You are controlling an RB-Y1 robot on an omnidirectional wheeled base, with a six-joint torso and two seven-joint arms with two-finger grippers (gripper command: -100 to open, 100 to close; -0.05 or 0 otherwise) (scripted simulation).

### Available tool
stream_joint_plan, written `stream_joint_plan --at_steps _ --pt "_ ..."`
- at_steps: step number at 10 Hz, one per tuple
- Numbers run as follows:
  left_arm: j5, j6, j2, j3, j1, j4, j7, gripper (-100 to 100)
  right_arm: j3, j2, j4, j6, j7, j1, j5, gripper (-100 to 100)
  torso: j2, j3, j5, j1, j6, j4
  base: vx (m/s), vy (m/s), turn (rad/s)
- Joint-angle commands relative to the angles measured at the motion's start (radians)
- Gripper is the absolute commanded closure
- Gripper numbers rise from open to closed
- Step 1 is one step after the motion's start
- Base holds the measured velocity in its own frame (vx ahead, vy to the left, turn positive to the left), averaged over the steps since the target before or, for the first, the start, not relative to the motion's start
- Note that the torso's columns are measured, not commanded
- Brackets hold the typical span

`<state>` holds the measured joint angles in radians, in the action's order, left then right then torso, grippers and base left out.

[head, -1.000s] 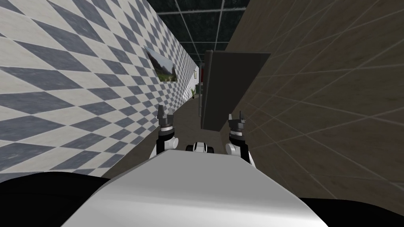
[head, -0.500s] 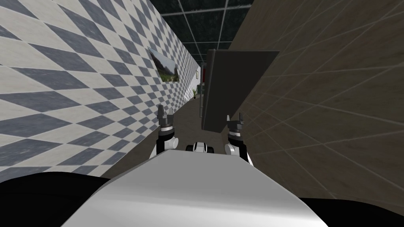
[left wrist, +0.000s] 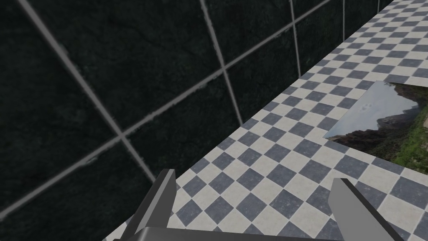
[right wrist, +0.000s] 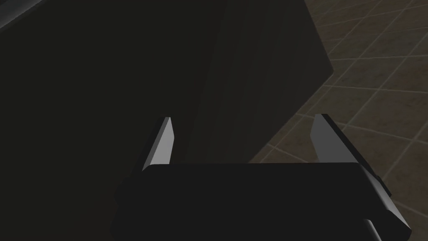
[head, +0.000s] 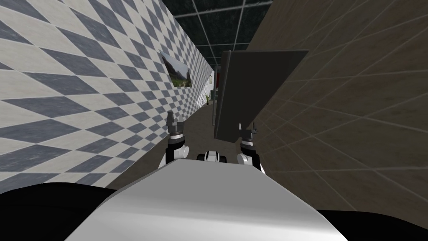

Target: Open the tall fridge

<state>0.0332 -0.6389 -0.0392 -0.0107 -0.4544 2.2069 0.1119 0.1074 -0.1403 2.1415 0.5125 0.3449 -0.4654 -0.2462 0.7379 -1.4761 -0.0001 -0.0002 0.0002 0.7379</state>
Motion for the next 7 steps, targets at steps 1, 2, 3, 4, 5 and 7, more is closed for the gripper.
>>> stream_joint_plan --at_steps 1,2,3,4,5,7 --pt "0.000 0.000 0.000 0.000 0.000 0.000 0.000 0 0.012 -0.005 -0.024 0.015 0.071 -0.001 -0.036 -100 0.002 0.001 0.000 0.001 0.000 0.001 0.043 -0.008 0.099" --pt "0.000 0.000 0.000 0.000 0.000 0.000 0.000 0 0.012 -0.005 -0.024 0.015 0.097 -0.001 -0.036 -100 0.001 0.001 0.000 0.001 0.000 0.000 0.044 -0.015 0.060" --pt "0.000 0.000 0.000 0.000 0.000 0.000 0.000 0 0.024 -0.010 -0.047 0.031 0.126 -0.003 -0.069 -100 0.000 0.000 0.000 0.000 0.000 0.000 0.079 -0.035 0.099" --pt "0.000 0.000 0.000 0.000 0.000 0.000 0.000 0 0.024 -0.010 -0.047 0.031 0.153 -0.003 -0.069 -100 -0.002 -0.001 0.000 -0.001 0.000 0.000 0.073 -0.024 0.063" --pt "0.000 0.000 0.000 0.000 0.000 0.000 0.000 0 0.024 -0.010 -0.047 0.031 0.172 -0.003 -0.069 -100 -0.001 -0.001 0.000 0.000 0.000 0.000 0.029 -0.001 -0.002" --pt "0.000 0.000 0.000 0.000 0.000 0.000 0.000 0 0.036 -0.014 -0.071 0.048 0.232 -0.005 -0.103 -100 0.001 0.001 0.000 0.001 0.000 0.000 0.052 -0.011 0.083"
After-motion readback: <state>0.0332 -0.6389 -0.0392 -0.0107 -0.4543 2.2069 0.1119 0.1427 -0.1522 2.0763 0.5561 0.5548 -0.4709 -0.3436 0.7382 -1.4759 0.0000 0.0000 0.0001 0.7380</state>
